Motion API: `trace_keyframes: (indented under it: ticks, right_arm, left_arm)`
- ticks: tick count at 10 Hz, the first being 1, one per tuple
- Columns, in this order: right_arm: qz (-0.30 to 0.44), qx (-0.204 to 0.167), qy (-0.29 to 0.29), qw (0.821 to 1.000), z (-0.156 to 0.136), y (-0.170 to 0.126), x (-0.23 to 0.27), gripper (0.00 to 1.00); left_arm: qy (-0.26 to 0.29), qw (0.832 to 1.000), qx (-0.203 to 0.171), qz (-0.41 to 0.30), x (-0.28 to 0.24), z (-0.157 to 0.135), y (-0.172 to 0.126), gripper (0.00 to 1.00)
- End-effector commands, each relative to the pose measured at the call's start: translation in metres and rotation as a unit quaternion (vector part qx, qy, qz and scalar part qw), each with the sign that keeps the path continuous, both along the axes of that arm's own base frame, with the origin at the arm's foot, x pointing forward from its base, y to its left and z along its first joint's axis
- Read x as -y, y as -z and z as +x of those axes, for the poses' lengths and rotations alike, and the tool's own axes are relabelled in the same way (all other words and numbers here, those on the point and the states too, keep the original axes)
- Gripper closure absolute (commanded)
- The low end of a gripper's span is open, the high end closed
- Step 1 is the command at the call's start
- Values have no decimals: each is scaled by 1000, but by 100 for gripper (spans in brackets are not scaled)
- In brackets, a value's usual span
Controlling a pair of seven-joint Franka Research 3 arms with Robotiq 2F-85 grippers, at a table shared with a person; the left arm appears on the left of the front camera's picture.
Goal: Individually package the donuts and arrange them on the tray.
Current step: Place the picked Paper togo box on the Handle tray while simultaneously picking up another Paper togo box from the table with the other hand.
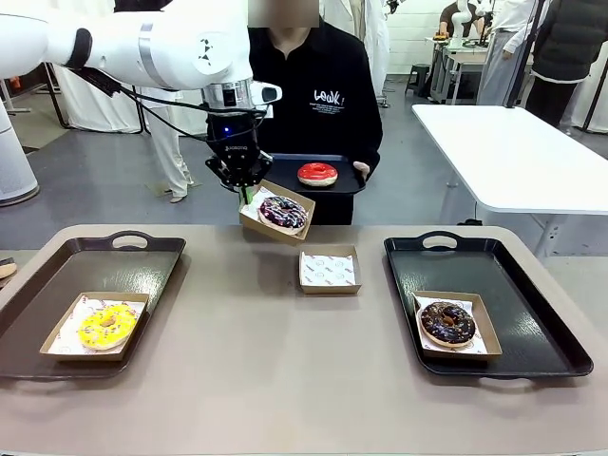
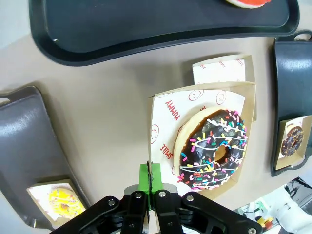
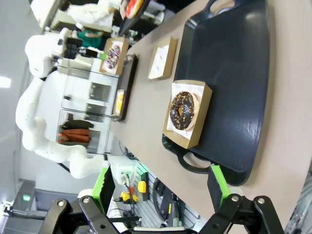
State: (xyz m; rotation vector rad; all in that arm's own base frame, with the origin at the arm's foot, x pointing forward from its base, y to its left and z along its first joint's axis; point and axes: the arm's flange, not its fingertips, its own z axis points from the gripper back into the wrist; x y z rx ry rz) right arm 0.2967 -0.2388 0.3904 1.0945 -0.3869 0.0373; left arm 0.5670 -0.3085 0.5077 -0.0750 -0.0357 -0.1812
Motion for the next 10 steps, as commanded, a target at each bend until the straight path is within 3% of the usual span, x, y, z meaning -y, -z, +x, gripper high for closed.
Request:
trace_keyframes:
  ticks: [1, 4, 6, 8, 10]
  right_arm:
    - [-69, -4, 0, 998, 17, -28, -57, 0]
    - [-165, -48, -12, 985, 64, -85, -155, 0]
    - [-237, -40, 5, 971, 86, -97, -220, 0]
    - [-286, -43, 2, 957, 97, -98, -281, 0]
    - [-322, -52, -1, 945, 105, -81, -320, 0]
  left_arm:
    - [5, 1000, 17, -3, -51, -18, -13, 99]
    - [-6, 1000, 14, 24, -116, -45, -21, 99]
    - [-18, 999, -2, 31, -152, -53, -12, 99]
    - [-32, 999, -10, 28, -187, -66, -2, 99]
    - [-47, 999, -14, 18, -213, -74, 8, 99]
